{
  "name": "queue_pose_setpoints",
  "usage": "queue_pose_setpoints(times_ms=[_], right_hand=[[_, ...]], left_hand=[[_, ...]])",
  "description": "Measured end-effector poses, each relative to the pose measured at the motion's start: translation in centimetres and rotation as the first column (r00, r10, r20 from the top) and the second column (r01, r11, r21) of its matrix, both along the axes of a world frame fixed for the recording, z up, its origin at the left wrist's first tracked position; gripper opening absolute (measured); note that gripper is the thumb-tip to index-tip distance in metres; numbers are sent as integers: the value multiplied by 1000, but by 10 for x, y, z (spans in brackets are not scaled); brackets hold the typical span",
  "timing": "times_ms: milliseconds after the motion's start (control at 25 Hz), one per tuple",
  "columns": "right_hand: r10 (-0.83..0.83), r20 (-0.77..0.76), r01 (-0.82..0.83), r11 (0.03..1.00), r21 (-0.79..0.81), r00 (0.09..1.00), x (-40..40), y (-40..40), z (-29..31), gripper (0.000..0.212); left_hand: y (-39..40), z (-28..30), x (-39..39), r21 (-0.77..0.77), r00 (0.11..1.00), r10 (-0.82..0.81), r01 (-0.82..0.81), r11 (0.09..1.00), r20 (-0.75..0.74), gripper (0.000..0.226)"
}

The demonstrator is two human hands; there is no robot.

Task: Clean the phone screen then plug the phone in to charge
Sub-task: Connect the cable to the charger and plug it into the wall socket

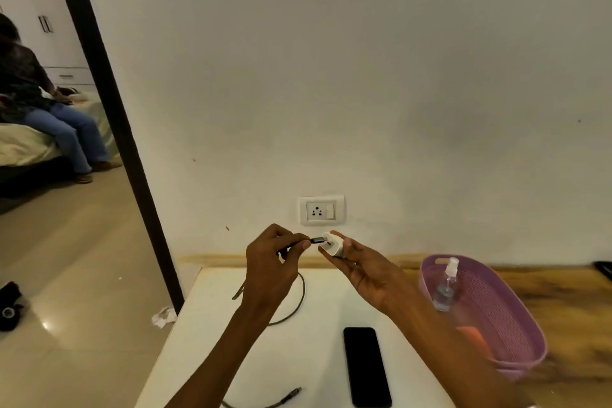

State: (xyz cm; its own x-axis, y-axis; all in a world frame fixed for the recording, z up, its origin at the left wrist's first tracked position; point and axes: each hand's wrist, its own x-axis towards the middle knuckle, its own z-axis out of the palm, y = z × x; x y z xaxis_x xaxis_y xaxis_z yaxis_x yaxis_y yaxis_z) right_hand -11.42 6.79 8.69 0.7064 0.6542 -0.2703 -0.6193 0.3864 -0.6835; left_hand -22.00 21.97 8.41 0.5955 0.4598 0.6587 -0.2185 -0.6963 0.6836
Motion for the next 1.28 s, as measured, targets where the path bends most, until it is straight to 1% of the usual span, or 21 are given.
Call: queue_pose_setpoints(times_ms=[80, 160, 320, 480, 640, 720, 840, 1000, 1160, 1280], right_hand=[[-15, 25, 16, 999, -27, 1000, -5, 0, 2, 30], [-32, 43, 35, 998, -57, 999, -7, -2, 4, 32], [-64, 55, 68, 994, -85, 996, -8, -9, 3, 32], [-73, 84, 83, 990, -117, 994, -14, -18, 5, 35], [-99, 124, 118, 981, -154, 987, -13, -25, 0, 35], [-96, 171, 127, 975, -181, 981, -15, -26, -1, 36], [-88, 287, 150, 968, -202, 954, -15, -29, -1, 33], [-70, 375, 165, 960, -227, 924, -9, -31, 4, 30], [-18, 506, 207, 924, -320, 862, -7, -32, 4, 39], [15, 570, 244, 894, -376, 822, -8, -34, 0, 42]], left_hand=[[-4, 2, -3, 142, 1000, -6, 10, 990, -28, 11], [-9, 1, -5, 223, 997, 16, 0, 975, -69, 9], [-14, 0, -4, 220, 993, 28, -2, 976, -116, 9], [-23, 5, -1, 215, 992, 23, 4, 977, -123, 7], [-33, 6, -3, 263, 979, 6, 50, 964, -206, 9], [-32, 8, -1, 262, 975, 17, 44, 964, -223, 10], [-37, 11, 1, 226, 970, 5, 52, 973, -241, 10], [-41, 15, 5, 156, 980, 3, 28, 987, -197, 6], [-43, 15, 10, 106, 978, -8, 31, 994, -210, 7], [-45, 9, 12, 81, 969, -15, 36, 996, -245, 11]])
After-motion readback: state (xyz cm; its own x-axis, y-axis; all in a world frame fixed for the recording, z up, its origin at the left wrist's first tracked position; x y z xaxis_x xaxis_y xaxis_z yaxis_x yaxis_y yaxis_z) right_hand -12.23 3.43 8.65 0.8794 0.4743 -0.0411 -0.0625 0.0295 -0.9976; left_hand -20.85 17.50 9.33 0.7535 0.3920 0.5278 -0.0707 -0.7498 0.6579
